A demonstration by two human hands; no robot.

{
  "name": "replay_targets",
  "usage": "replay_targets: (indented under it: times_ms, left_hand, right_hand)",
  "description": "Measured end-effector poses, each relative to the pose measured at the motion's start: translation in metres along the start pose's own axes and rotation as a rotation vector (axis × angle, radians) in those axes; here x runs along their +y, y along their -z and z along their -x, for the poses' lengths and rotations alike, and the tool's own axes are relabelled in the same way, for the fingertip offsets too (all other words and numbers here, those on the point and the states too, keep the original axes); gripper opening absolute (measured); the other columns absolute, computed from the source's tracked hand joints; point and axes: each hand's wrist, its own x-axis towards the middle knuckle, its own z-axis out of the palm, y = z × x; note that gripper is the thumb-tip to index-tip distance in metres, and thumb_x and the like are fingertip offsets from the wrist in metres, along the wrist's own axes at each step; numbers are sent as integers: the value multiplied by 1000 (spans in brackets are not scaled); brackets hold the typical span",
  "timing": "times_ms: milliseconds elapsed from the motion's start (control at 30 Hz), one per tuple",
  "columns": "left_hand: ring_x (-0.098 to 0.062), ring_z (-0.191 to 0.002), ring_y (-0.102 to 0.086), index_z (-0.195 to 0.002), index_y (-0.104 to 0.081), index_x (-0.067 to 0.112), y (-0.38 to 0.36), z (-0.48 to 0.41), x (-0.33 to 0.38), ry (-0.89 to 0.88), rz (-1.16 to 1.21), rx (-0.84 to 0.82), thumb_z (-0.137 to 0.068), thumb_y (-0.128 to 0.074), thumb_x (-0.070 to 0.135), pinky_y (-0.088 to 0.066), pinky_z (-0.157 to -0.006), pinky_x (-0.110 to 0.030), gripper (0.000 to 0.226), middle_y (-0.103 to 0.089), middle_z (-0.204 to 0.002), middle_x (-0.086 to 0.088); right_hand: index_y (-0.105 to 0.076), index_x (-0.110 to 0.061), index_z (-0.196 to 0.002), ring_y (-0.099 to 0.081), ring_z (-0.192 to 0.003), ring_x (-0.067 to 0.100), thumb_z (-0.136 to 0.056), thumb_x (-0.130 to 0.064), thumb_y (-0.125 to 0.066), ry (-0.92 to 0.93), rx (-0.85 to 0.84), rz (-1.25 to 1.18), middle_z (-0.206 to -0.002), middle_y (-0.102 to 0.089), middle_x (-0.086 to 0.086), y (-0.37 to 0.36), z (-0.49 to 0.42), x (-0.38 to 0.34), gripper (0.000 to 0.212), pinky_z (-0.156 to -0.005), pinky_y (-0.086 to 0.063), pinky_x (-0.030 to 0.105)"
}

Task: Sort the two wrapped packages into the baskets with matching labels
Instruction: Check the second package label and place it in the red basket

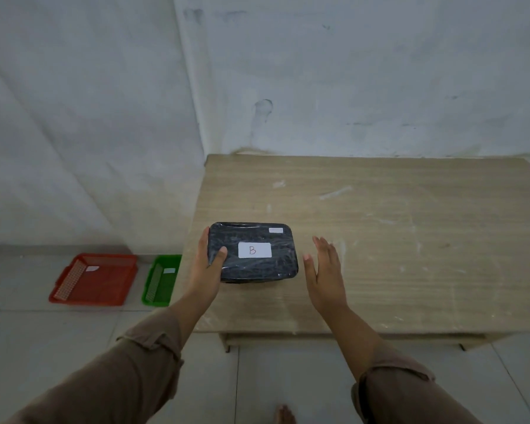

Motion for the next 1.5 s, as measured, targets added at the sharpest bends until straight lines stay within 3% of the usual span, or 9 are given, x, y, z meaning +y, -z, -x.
replay_targets:
  times_ms: [67, 133, 300, 433, 600, 800, 1000, 1300, 1500]
  left_hand:
    - [-15, -132, -37, -145, -19, 28, 16, -5, -2, 1, -20, 7, -95, -46, 23, -38, -106, -27, 57, -35, -145, 6]
    - [-18, -134, -36, -145, -18, 30, 29, -13, -4, 23, 2, 18, -96, -45, 23, -32, -112, -38, 57, -33, -149, 2]
    - [-17, -126, -45, -145, -19, 27, 55, -43, -1, 40, 71, 42, -96, -43, 17, -44, -90, -14, 55, -43, -136, 4]
    - [-23, -126, -46, -145, -18, 25, 84, -70, 4, 69, 108, 66, -97, -43, 16, -40, -106, -40, 55, -42, -142, -5]
    - [-21, -120, -50, -144, -19, 31, 128, -97, 2, 56, 111, 85, -97, -43, 19, -46, -94, -30, 54, -45, -136, -2]
    - [-21, -119, -51, -143, -18, 34, 200, -131, -13, 79, 114, 60, -96, -44, 20, -47, -91, -29, 55, -43, -140, -4]
    - [-26, -132, -40, -143, -18, 36, 306, -157, -22, 93, 48, 11, -96, -45, 24, -36, -109, -47, 56, -36, -147, -3]
    - [2, -96, -56, -142, -23, 34, 435, -181, -42, 100, 54, 1, -96, -44, 19, -48, -65, -5, 52, -50, -118, 11]
    - [16, -83, -60, -139, -27, 34, 485, -223, -59, 104, 80, 27, -96, -45, 16, -47, -60, -3, 50, -53, -109, 18]
  right_hand:
    - [-28, -18, -142, -12, -144, 21, -97, -32, -35, 7, -17, 9, -153, -27, 7, -11, -3, -8, 47, -117, -15, 39]
    - [-29, -18, -142, -12, -144, 21, -97, -32, -35, 22, -26, 16, -153, -28, 7, -24, -11, -18, 47, -117, -16, 39]
    - [-29, -17, -141, -14, -144, 22, -97, -32, -34, 77, -61, 20, -152, -30, 7, -58, -45, -43, 47, -117, -17, 39]
    - [-29, -18, -141, -16, -143, 23, -97, -32, -34, 104, -79, 2, -150, -33, 6, -86, -71, -69, 46, -116, -19, 40]
    - [-32, -18, -139, -17, -143, 23, -97, -32, -35, 138, -114, 0, -149, -35, 6, -123, -92, -104, 44, -112, -16, 33]
    - [-32, -18, -139, -18, -142, 24, -97, -33, -34, 120, -97, -18, -148, -36, 7, -189, -102, -153, 45, -115, -19, 40]
    - [-34, -14, -138, -24, -140, 26, -98, -31, -35, 65, -68, -40, -146, -38, 10, -268, -84, -217, 44, -115, -23, 42]
    - [-33, -18, -137, -34, -132, 17, -97, -38, -30, 80, -80, -28, -140, -43, 6, -380, -55, -295, 45, -106, -25, 28]
    - [-34, -16, -136, -34, -130, 16, -97, -35, -32, 93, -85, -14, -139, -44, 8, -431, -87, -329, 44, -106, -24, 25]
